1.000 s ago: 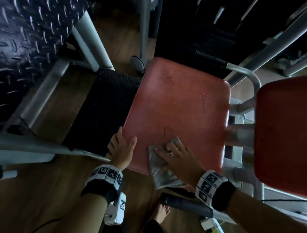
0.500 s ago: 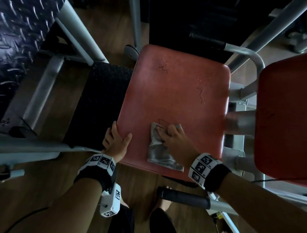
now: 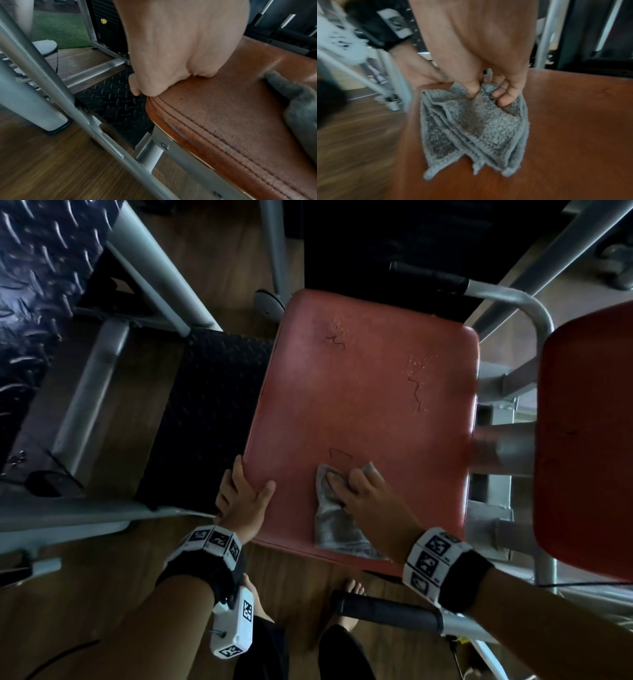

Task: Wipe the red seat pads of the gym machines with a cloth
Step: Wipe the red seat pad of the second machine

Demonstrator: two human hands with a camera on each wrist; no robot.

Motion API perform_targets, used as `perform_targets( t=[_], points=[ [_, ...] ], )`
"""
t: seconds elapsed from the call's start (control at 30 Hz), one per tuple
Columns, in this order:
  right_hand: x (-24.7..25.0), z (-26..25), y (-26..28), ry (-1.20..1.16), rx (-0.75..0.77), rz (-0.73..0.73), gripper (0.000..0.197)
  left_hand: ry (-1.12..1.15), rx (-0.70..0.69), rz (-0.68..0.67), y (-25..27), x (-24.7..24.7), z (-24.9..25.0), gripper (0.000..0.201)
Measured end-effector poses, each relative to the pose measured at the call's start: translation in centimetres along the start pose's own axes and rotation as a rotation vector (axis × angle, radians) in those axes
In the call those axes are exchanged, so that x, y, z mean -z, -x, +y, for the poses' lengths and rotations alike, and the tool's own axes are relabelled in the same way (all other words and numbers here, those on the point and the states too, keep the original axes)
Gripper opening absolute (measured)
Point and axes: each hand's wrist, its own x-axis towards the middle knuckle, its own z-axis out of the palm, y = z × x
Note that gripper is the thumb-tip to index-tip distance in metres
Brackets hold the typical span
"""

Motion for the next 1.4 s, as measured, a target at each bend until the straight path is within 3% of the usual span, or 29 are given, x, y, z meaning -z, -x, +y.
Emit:
perform_targets(
  t=[0.07, 0.23, 0.3, 0.5, 0.73, 0.87, 1.07, 1.23, 1.4],
  points=[
    [-0.1, -0.4, 0.4, -0.004, -0.003, -0.045, 0.068, 0.001, 0.003, -0.004, 0.0, 0.0, 0.0, 0.080],
    [1.6, -0.3, -1.7, -0.092, -0.141, 0.147, 0.069, 0.008, -0.002, -0.002, -0.4, -0.1, -0.2, 0.081],
    [2.1, -0.5, -2.2, -0.124, -0.179, 0.160, 0.064, 0.014, -0.002, -0.004, -0.4, -0.2, -0.3, 0.081],
    [1.4, -1.3, 0.6, -0.069, -0.144, 0.032, 0.077, 0.020, -0.007, -0.013, -0.4, -0.2, -0.4, 0.081],
    [3.3, -0.7, -2.8, -0.115, -0.192, 0.168, 0.061, 0.028, -0.016, -0.003, -0.4, -0.3, -0.4, 0.082],
    [2.4, -0.7, -0.9, -0.087, -0.166, 0.199, 0.065, 0.035, -0.016, -0.015, -0.4, -0.1, -0.4, 0.082],
    [0.7, 1.4, 2.7, 0.000, -0.149, 0.170, 0.079, 0.043, -0.036, -0.022, -0.3, -0.1, -0.4, 0.082],
    [2.2, 2.2, -0.2, -0.036, -0.155, 0.077, 0.060, 0.043, -0.039, -0.018, -0.4, -0.1, -0.6, 0.081],
    [2.8, 1.4, -1.7, -0.046, -0.107, 0.064, 0.060, 0.056, -0.052, -0.013, -0.2, 0.0, -0.6, 0.084]
  ],
)
